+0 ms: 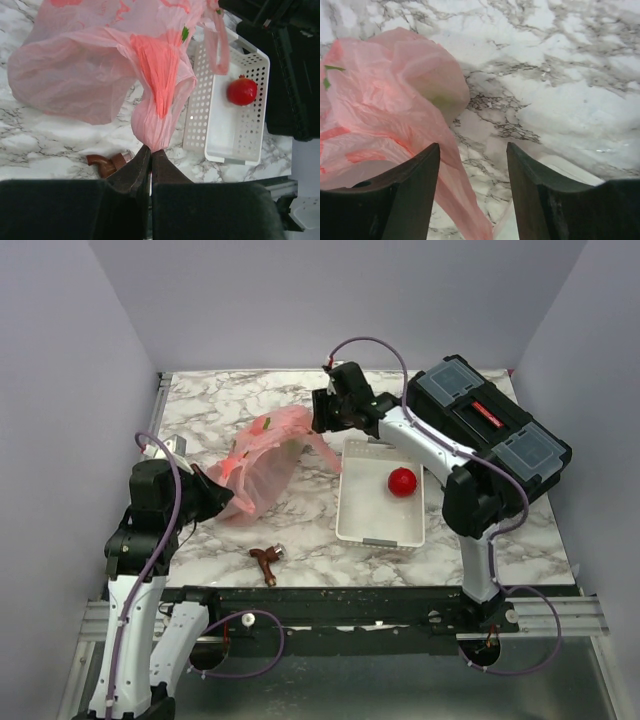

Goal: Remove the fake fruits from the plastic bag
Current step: Adjust the plastic bag at the center of the board.

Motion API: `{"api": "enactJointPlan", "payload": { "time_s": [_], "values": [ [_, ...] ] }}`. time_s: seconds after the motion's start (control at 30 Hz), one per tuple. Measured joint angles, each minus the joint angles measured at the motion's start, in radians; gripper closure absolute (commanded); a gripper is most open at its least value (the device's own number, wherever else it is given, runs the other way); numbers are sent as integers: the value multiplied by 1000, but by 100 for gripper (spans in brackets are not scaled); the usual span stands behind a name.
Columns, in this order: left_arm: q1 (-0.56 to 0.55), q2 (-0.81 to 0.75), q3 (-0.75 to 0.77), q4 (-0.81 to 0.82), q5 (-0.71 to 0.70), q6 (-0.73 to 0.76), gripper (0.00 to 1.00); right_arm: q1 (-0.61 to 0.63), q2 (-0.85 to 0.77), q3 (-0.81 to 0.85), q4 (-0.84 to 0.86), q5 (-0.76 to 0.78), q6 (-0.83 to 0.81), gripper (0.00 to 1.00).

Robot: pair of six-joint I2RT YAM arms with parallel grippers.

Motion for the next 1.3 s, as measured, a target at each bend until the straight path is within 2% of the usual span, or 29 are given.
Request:
{"api": "enactJointPlan", "payload": {
  "time_s": [0.13,0.3,0.4,0.5,0.67,0.7,0.83,0.93,1.07,1.13,1.2,1.3],
  "values": [
    [0,-39,-9,-23,40,0,100,0,-117,-51,-9,38,-28,21],
    [0,-68,2,-29,65,0,100,9,-414,-423,226,-90,-28,9],
    [0,-62,2,-29,69,0,100,29,-520,-642,407,-122,-68,7],
    [0,-52,2,-30,72,0,100,42,-520,-733,481,-144,-106,3],
    [0,-45,2,-29,75,0,100,53,-476,-783,589,-146,-145,5],
    [0,-44,2,-29,75,0,100,57,-465,-786,614,-133,-144,7],
    [0,-35,2,-29,74,0,100,62,-425,-797,691,-101,-117,27],
    [0,-30,2,-29,74,0,100,66,-411,-826,745,-104,-89,52],
    [0,-15,0,-28,79,1,100,68,-404,-846,787,-113,-54,80],
    [0,-6,-6,-27,80,2,100,68,-404,-846,809,-119,-33,99],
    [0,3,-15,-27,82,4,99,68,-404,-846,821,-122,-23,99],
    [0,6,-31,-23,82,4,83,68,-404,-838,818,-126,-2,99]
  ]
}}
